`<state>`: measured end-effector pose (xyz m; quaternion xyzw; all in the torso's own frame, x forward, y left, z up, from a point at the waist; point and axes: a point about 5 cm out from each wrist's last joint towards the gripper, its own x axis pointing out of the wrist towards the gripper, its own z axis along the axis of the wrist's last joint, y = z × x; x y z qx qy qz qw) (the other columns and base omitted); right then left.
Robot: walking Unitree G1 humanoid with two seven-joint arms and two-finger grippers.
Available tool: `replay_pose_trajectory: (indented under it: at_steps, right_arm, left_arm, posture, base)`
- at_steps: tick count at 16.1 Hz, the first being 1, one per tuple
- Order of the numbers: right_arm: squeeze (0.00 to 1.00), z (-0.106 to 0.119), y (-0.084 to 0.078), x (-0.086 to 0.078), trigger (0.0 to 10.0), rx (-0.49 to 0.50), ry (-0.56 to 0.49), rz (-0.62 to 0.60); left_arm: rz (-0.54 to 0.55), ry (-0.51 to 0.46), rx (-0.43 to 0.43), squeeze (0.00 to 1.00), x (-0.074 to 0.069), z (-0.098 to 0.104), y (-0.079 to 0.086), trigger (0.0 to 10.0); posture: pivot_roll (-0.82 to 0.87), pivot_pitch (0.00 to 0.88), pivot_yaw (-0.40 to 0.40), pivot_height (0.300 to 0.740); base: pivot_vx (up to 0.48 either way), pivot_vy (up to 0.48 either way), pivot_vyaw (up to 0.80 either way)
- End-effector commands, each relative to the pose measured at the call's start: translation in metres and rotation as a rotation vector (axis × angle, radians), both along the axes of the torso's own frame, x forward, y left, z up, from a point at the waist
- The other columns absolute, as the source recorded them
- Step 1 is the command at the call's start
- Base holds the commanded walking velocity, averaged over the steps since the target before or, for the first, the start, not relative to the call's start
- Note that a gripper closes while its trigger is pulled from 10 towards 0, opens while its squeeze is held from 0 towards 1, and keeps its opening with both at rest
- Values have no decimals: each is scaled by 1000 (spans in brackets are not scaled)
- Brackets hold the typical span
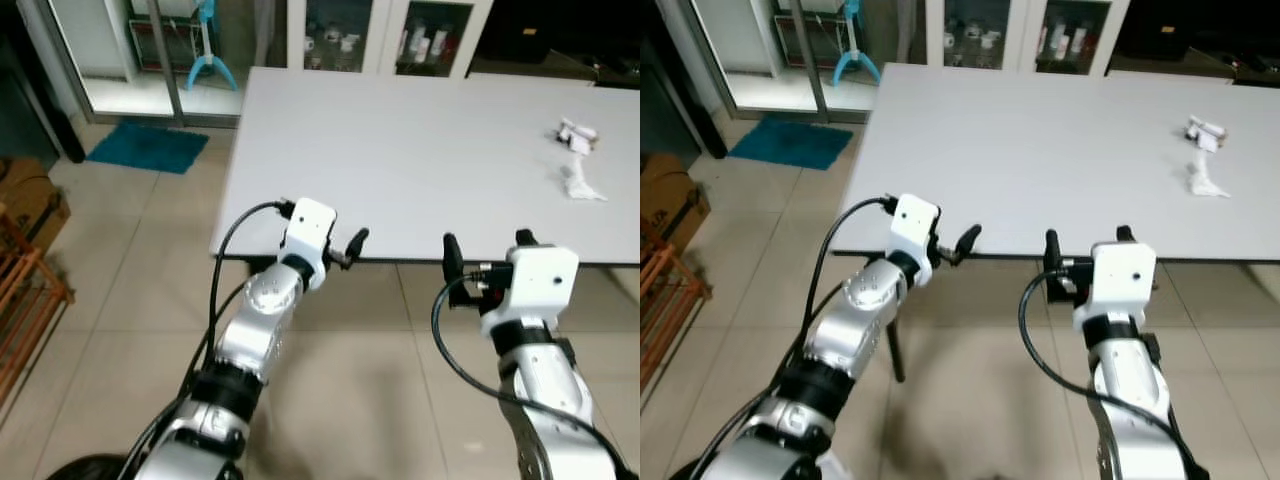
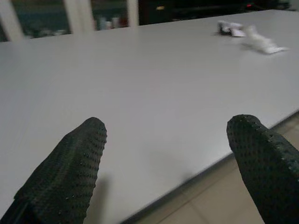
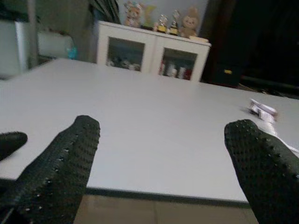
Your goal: Picking trash to rubbish bin
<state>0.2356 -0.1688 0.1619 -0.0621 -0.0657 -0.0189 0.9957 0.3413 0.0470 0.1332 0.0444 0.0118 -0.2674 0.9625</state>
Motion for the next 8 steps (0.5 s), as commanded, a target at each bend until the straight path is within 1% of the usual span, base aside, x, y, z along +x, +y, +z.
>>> replay_pose_trajectory:
  at_steps: [1, 8]
  right_arm:
    - [0, 2, -1, -1, 10000, -6, -4, -3]
    - [0, 1, 1, 0, 10000, -3, -4, 3]
  left_arm:
    - [-23, -13, 7, 0, 1, 4, -6, 10000]
    - [-11, -11, 18, 0, 3, 4, -4, 10000]
  posture:
    - [75, 49, -46, 740]
    - [79, 48, -40, 740]
  base:
    - [0, -454, 0]
    - [0, -452, 0]
